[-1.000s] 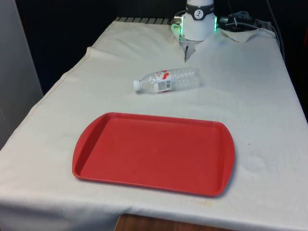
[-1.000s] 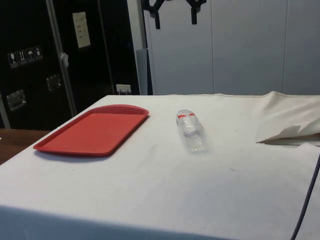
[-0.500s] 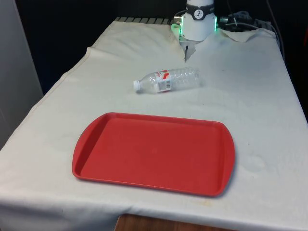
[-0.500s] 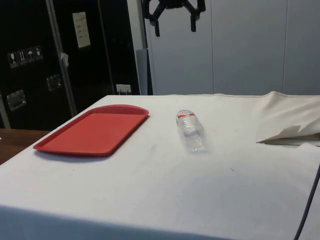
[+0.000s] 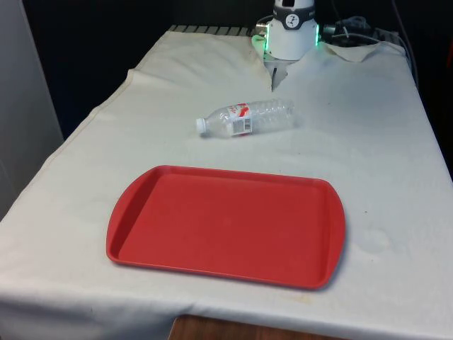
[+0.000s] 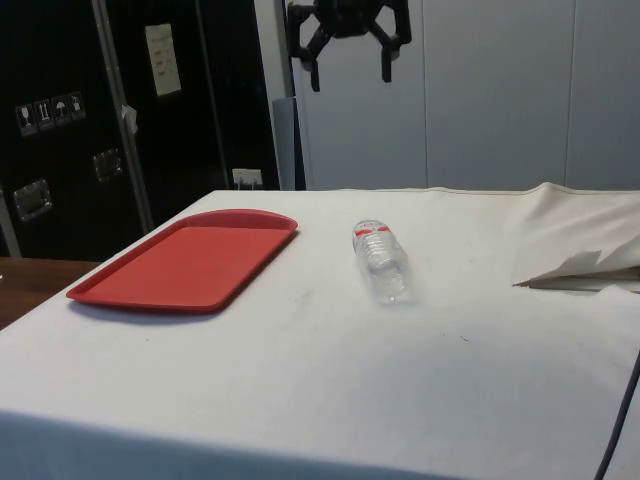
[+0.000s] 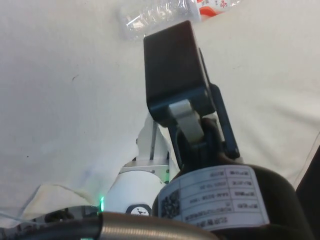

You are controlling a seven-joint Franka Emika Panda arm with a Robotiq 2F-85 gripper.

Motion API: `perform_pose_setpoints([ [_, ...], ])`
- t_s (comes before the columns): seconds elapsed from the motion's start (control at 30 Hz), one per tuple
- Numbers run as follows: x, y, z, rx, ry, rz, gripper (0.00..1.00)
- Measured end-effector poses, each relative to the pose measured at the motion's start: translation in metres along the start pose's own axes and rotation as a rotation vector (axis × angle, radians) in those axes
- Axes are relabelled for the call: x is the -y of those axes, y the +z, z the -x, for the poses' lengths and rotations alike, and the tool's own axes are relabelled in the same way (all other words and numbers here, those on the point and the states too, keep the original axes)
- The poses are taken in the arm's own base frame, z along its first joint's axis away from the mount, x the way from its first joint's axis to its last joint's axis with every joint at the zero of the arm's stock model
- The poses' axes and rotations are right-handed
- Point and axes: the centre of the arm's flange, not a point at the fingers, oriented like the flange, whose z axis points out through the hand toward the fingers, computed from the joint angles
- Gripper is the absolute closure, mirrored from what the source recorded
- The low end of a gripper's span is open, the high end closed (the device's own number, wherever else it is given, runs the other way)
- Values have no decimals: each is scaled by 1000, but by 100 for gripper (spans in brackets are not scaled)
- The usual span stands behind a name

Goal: Place the bottle upright on the tray.

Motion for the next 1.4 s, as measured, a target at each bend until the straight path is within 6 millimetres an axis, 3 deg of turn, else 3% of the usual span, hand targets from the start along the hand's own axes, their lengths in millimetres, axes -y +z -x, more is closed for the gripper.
perform_pose_setpoints([
  [0.33,1,15,3,1,-1,14,0],
  [1.4,-6,88,3,44,25,14,0],
])
